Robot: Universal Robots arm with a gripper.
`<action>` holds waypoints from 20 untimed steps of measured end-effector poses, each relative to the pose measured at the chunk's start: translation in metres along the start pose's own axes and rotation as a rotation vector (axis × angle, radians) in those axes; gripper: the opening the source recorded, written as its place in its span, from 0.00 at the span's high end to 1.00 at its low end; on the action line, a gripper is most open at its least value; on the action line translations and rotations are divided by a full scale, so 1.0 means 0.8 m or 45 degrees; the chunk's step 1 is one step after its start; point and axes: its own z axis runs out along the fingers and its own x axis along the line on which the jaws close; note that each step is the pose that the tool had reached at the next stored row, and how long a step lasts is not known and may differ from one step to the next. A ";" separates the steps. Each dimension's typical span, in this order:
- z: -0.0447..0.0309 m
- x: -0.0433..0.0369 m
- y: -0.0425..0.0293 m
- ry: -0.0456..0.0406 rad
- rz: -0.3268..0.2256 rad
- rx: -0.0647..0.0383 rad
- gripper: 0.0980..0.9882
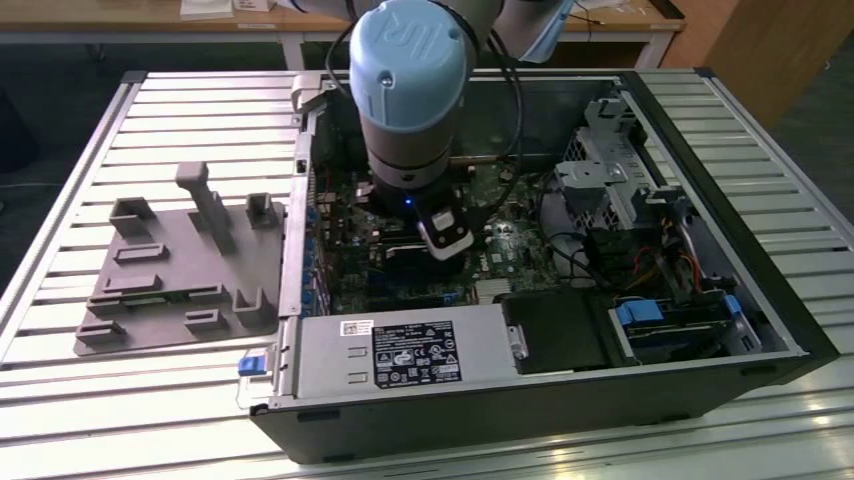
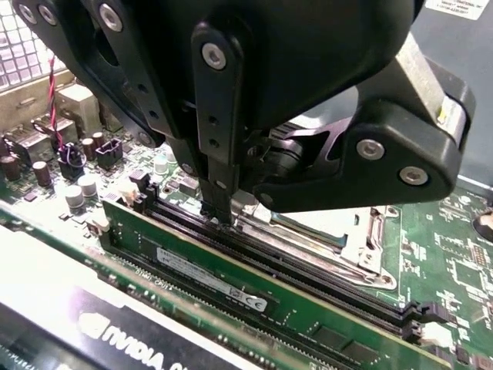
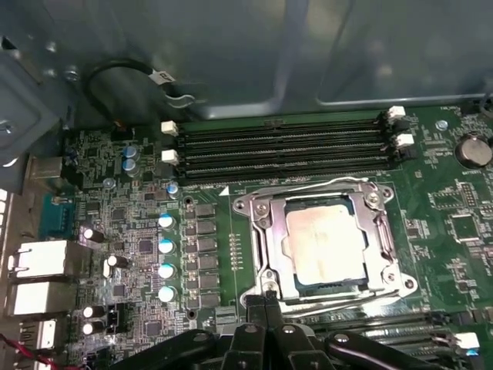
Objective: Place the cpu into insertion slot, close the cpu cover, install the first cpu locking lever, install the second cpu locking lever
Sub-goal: 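Install the second cpu locking lever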
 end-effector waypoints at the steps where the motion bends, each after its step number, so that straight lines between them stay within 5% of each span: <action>1: 0.0008 0.000 -0.0003 0.001 -0.001 -0.001 1.00; 4: 0.0017 0.000 -0.0008 0.003 -0.004 -0.008 1.00; 10: 0.0030 0.000 -0.0024 0.009 -0.008 -0.050 1.00; 16: 0.0023 0.000 -0.0023 0.009 -0.008 -0.051 1.00; 20: -0.0071 0.000 0.0013 0.009 -0.008 -0.051 1.00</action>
